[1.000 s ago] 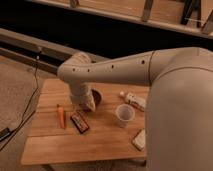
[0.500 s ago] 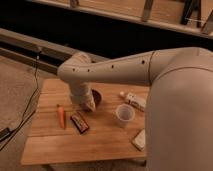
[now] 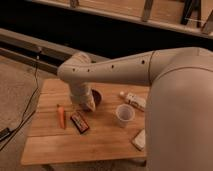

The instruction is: Pick up the ceramic bowl

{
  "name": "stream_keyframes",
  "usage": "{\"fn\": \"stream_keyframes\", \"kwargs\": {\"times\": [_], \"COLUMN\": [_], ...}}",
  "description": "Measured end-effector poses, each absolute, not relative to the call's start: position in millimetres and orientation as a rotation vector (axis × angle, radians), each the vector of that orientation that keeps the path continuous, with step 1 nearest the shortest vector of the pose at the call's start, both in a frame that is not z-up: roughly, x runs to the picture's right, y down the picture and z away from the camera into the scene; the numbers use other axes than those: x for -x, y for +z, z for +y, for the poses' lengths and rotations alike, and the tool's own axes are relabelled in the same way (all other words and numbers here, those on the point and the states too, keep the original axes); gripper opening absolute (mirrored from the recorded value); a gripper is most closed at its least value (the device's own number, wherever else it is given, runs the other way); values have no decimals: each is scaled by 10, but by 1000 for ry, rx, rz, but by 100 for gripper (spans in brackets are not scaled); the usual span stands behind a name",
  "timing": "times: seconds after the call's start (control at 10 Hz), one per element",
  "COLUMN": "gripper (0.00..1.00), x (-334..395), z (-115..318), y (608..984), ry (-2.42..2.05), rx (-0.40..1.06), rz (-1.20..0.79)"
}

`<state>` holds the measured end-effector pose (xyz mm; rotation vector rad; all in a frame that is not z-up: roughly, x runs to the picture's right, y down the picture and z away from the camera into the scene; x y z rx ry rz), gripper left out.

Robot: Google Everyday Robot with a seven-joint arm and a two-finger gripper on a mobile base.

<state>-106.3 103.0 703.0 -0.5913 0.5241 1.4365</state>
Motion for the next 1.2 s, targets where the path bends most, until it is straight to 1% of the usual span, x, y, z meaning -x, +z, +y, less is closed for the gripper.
{"fn": "stream_keyframes", "kwargs": {"times": [0.7,1.0,1.2], "gripper": [65,65,65], "x": [1055,1122,1222], "z": [982,809,783], "y": [7083,7362,7566], "ry": [1404,1278,1179], "rx": [594,607,620], "rz": [511,431,379]}}
